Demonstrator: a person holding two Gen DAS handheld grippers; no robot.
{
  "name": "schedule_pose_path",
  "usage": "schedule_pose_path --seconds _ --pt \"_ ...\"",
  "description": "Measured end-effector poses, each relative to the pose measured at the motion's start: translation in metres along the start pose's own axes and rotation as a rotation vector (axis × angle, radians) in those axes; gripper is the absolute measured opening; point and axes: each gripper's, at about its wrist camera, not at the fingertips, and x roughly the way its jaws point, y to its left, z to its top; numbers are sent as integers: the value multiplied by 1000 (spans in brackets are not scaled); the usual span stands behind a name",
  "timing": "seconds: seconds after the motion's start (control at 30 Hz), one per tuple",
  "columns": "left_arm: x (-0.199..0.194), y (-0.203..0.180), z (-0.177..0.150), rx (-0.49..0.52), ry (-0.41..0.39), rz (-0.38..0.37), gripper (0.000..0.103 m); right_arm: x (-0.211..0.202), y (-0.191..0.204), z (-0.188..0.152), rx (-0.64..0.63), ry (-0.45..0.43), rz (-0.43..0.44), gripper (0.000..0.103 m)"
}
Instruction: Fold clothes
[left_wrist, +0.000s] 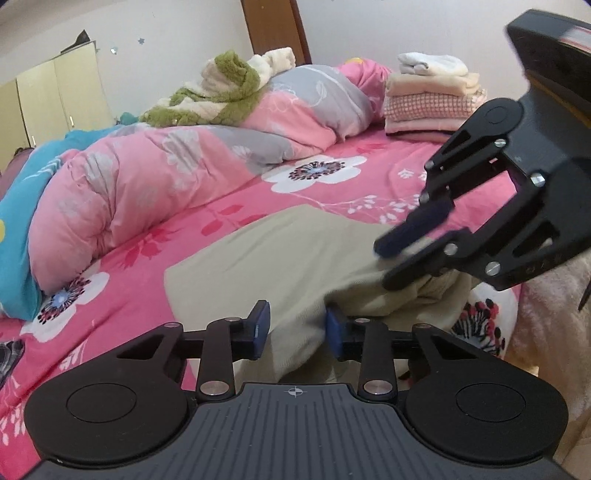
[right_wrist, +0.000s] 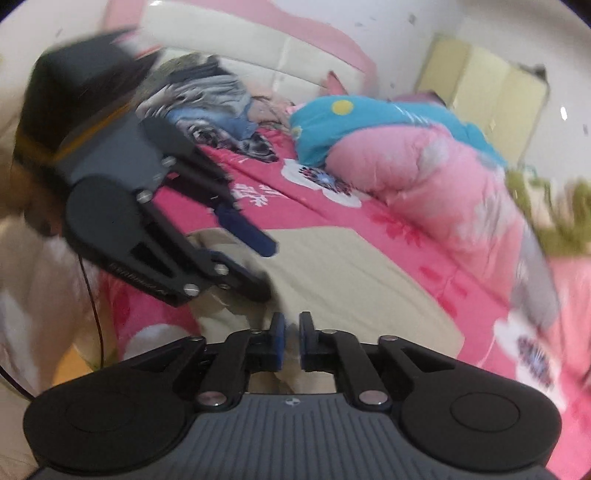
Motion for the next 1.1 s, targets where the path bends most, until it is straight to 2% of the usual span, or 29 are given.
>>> schedule_pose_path --seconds 0.07,0.1,0.2,0.33,0.4,0.47,0.53,0.63,0.73,0.87,0.93,1.0,1.1 --pt "0 -1 0 -3 -10 8 32 0 -17 -1 72 18 33 33" --pt "-1 -2 0 -2 -15 13 31 2 -25 -2 107 26 59 34" --pt "-3 -4 1 9 -32 25 28 8 -43 -6 182 51 127 35" --pt "-4 -6 1 15 -40 34 27 18 -41 -10 160 72 126 35" --pt "-4 -5 0 10 -41 34 27 21 -36 -11 133 75 116 25" --pt "-6 -4 -1 8 -51 37 26 18 -21 -9 42 59 20 14" --pt "-8 -3 -2 8 -56 47 26 15 -1 -7 -69 37 -103 12" --pt "-6 3 -5 -20 -41 53 27 23 23 -18 -189 34 -228 12" --pt "-3 7 -10 -52 -9 37 28 31 46 -29 -308 31 -352 17" --pt "-10 11 -13 -65 -11 30 31 42 77 -44 -468 27 -518 20" --pt "-16 17 -14 -101 -20 23 37 46 92 -51 -539 24 -595 34" --pt "-20 24 -17 -149 -32 13 45 26 76 -44 -400 -6 -536 52" --pt "-26 32 -20 -211 -44 2 47 -8 51 -37 -176 -49 -435 58"
